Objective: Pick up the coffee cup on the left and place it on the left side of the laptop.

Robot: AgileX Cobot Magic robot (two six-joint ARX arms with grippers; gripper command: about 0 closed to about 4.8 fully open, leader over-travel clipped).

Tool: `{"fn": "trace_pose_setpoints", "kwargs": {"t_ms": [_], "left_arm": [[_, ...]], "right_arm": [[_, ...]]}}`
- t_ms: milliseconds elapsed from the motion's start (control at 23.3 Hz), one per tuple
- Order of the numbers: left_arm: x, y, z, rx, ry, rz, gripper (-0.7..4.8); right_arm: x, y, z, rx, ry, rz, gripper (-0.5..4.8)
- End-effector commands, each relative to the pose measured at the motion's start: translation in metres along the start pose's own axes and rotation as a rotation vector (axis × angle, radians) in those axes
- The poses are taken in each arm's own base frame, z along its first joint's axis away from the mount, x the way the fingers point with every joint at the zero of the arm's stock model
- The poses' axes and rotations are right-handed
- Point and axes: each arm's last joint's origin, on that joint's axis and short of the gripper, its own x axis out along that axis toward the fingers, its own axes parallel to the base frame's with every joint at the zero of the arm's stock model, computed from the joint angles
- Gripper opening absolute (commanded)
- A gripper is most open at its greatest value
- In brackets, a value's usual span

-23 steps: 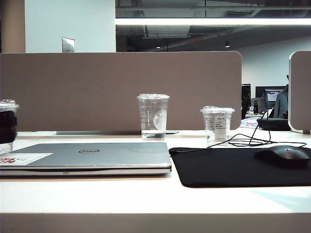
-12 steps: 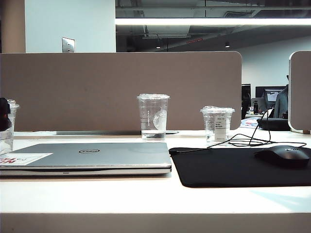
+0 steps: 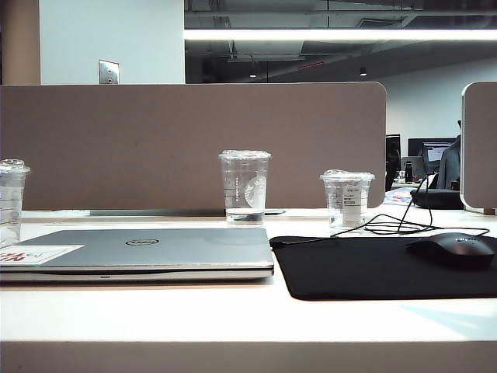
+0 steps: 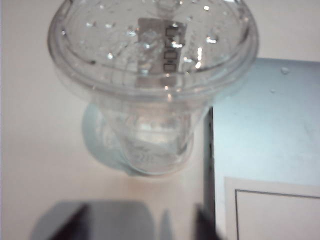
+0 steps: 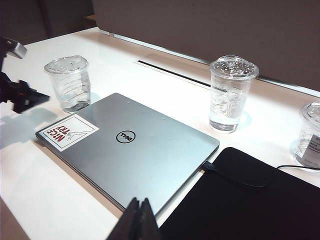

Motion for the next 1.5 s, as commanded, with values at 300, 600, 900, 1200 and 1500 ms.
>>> {"fn": "trace_pose_setpoints", "kwargs": {"t_ms": [300,600,900,1200,1500], "left_arm": [[-0.041,-0.001,0.011,0.004,-0.046,-0.011,-0.06],[-0.078,-0.003,0.021,-0.034,-0.181,-0.068,-0.06],[-0.108,-0.004,0.018,-0.035,-0.251,-0.105,-0.06],[-0.134,-0.006,0.009,-0.007,-0.415,-0.089,-0.06],[-0.137,-0.012,-0.012,-0.002,-0.483,-0.100,-0.06]], "right_arm": [[-0.001,0.000,0.004,0.002,-0.028,0.002,-0.01],[-0.001,0.000,0.004,0.002,-0.027,-0.002,-0.01],[-0.001,0.000,0.004,0.002,-0.027,-0.002,-0.01],[-0.001,0.000,0.004,0.002,-0.026,-0.002,-0.01],[-0.001,0.000,0.004,0.002,-0.026,-0.001,-0.01]]}}
